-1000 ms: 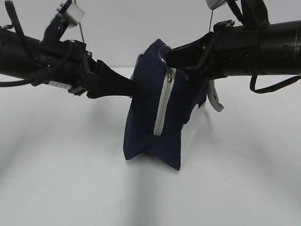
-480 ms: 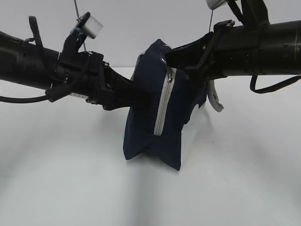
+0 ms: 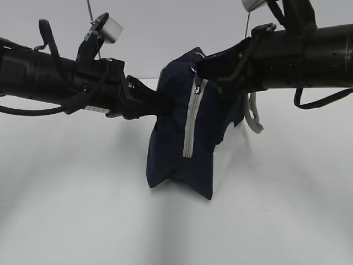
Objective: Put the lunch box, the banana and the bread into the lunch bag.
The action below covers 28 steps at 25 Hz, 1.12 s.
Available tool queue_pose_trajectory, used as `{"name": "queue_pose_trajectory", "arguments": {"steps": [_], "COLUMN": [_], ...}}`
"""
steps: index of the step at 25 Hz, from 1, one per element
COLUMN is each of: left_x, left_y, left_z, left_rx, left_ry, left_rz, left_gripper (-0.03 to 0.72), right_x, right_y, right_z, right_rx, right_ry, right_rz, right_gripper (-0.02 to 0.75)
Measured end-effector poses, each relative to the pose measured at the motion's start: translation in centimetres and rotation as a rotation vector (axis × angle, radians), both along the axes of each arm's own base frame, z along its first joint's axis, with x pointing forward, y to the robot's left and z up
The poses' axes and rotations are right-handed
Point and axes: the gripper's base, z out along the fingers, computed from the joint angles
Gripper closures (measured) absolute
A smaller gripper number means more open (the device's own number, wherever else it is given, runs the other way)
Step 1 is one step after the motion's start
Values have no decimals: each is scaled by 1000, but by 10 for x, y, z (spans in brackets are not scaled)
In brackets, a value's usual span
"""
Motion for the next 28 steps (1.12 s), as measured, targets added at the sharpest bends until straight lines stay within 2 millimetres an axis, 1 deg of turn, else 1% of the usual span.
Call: {"name": "queue_pose_trajectory", "arguments": {"steps": [3, 10, 14, 23, 28], "left_x": [0, -2, -3, -11, -12], "left_y": [0, -1, -2, -14, -16], "left_z": [0, 2, 3, 2, 2], "left_rx": [-3, -24, -36, -32, -26], "left_ry": [2, 12, 17, 16, 15], "left_rz": [-5, -20, -28, -71, -80], "left_gripper": [685, 686, 686, 687, 687], "right_x": [1, 7, 9, 10, 11], "right_y": [-1, 1, -3, -2, -2], "right_z": [0, 10, 12, 19, 24], "right_rx": [-4, 1, 8, 17, 1], "right_ry": [-1, -30, -30, -35, -49], "right_rz": [-14, -19, -36, 1, 12], "right_gripper": [754, 754, 754, 754, 754]}}
